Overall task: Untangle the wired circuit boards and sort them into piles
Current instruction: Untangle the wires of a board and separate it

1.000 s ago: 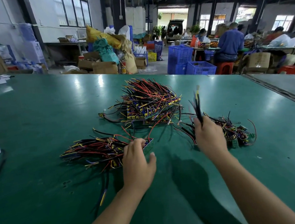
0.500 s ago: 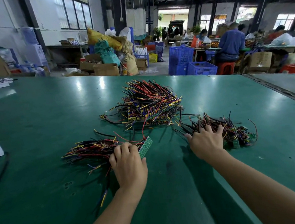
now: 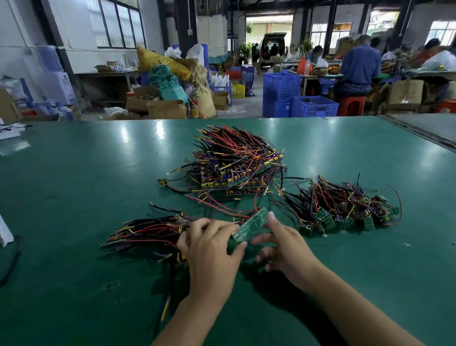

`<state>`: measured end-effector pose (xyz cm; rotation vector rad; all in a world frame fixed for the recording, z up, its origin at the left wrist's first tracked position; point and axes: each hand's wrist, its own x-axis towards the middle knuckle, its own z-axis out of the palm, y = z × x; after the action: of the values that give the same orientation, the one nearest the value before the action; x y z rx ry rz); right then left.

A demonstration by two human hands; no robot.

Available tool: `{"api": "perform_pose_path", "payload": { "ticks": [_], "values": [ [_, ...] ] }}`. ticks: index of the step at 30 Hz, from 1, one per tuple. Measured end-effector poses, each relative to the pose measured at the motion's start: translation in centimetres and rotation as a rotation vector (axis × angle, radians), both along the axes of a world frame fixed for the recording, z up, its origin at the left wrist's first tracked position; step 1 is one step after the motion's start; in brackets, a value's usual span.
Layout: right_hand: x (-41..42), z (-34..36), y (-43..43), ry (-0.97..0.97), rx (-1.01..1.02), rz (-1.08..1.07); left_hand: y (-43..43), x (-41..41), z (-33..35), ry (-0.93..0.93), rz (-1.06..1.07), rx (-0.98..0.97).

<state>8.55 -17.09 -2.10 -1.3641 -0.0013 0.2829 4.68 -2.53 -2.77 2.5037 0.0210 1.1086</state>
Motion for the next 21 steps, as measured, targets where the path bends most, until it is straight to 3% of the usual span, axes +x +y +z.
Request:
{"api": "perform_pose_path", "payload": {
  "ticks": [7,10,13,16,19,21],
  "values": [
    [-0.1,0.0,-1.4,-0.068,0.137,-0.057,-0.6,-0.3,-0.2,-0.167,-0.132,0.163],
    [-0.2,0.0,-1.2,-0.143,0.218,-0.113,-0.7,-0.2,-0.4,-0.267,-0.176,0.078],
    [-0.1,0.1,-1.2,-0.194,0.248,-0.149,-0.9,-0.7,-0.2,-0.245,-0.295,-0.071],
    [-0.1,0.2,-1.2,-0.249,0.262,-0.156,-1.1,-1.1,0.0,0.052,-0.364,-0.453],
    [-0.2,0.1,-1.0,-0.322,0.218,-0.07,-1.3,-0.6,1.0,0.435,-0.51,-1.18],
    [-0.3,-0.2,-0.9,-0.355,0.165,-0.001,-0.9,-0.1,1.0,0.537,-0.618,-1.354]
  ]
}}
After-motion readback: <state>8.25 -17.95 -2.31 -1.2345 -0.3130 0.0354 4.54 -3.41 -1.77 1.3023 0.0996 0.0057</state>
